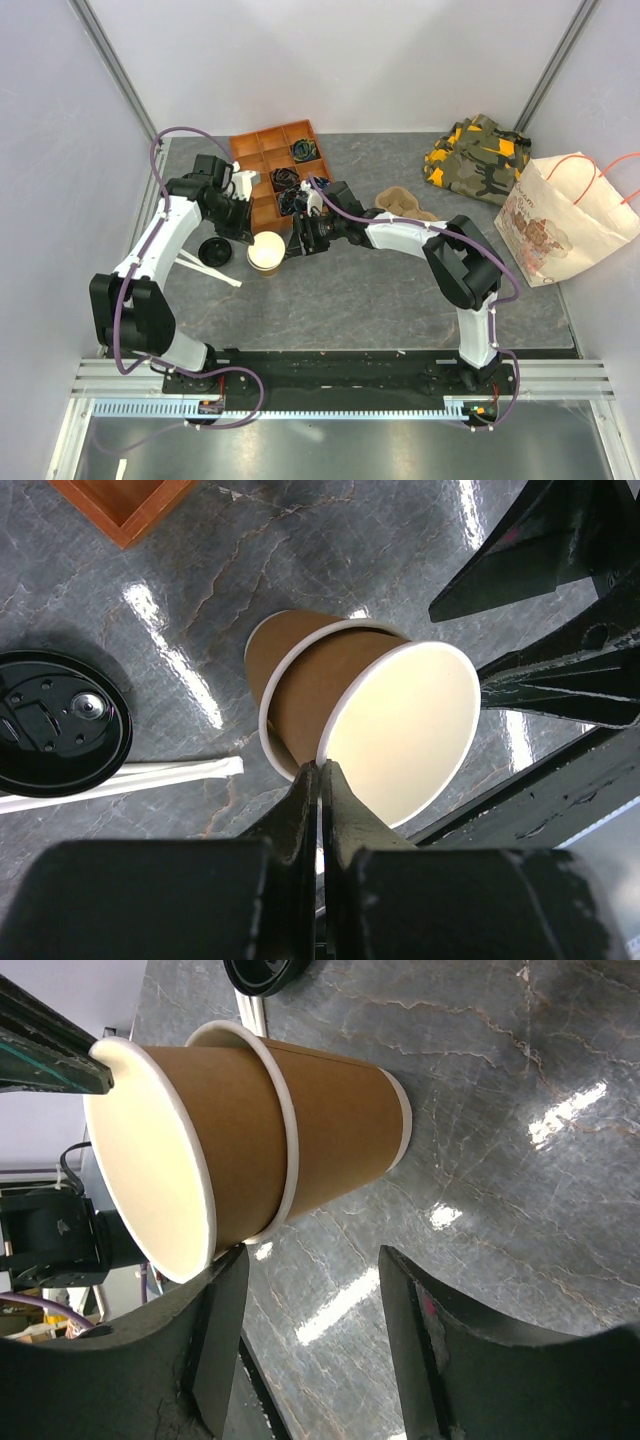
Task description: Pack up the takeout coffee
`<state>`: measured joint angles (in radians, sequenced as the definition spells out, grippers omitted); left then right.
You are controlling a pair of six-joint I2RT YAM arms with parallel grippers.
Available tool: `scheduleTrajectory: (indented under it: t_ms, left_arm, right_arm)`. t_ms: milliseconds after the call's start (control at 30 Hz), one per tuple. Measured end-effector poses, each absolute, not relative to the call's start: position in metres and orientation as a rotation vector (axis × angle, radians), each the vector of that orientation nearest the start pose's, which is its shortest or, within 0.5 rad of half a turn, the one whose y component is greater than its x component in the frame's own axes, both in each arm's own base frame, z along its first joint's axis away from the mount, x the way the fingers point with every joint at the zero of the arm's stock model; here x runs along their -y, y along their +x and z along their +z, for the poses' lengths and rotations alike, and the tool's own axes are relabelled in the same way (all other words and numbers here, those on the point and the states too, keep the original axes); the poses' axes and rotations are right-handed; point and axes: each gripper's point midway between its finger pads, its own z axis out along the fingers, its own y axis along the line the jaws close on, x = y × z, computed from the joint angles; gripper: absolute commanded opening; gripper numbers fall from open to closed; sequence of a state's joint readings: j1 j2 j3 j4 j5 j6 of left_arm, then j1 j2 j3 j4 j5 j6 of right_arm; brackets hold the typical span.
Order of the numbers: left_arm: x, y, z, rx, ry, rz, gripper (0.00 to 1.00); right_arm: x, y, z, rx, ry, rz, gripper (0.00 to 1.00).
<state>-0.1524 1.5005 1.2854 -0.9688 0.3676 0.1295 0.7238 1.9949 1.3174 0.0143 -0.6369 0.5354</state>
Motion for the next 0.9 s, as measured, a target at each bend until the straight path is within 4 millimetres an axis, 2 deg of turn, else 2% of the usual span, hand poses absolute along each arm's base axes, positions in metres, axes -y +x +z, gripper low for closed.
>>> scheduleTrajectory:
  t_ms: [200, 300, 567, 700, 800, 900]
  left_arm:
    - [0.104, 0.293, 0.147, -2.676, 0.48, -0.511, 0.02]
    - [0.103, 0.293, 0.154, -2.671, 0.484, -0.508, 0.02]
    - [0.097, 0.295, 0.181, -2.611, 0.502, -0.443, 0.02]
    - [0.095, 0.297, 0.194, -2.588, 0.504, -0.418, 0.02]
    - [0.096, 0.301, 0.213, -2.549, 0.514, -0.416, 0.02]
    - [0.101, 0.311, 0.249, -2.457, 0.533, -0.43, 0.02]
  right_arm:
    - [-0.417, 0.292, 0.094, -2.382, -0.628, 1.313, 0.67]
    - [-0.417, 0.293, 0.096, -2.371, -0.646, 1.305, 0.68]
    - [-0.423, 0.301, 0.124, -2.278, -0.682, 1.31, 0.7]
    - [-0.425, 0.303, 0.131, -2.26, -0.685, 1.315, 0.73]
    - [-0.421, 0.308, 0.139, -2.242, -0.676, 1.326, 0.74]
    - [-0.407, 0.321, 0.159, -2.204, -0.646, 1.335, 0.77]
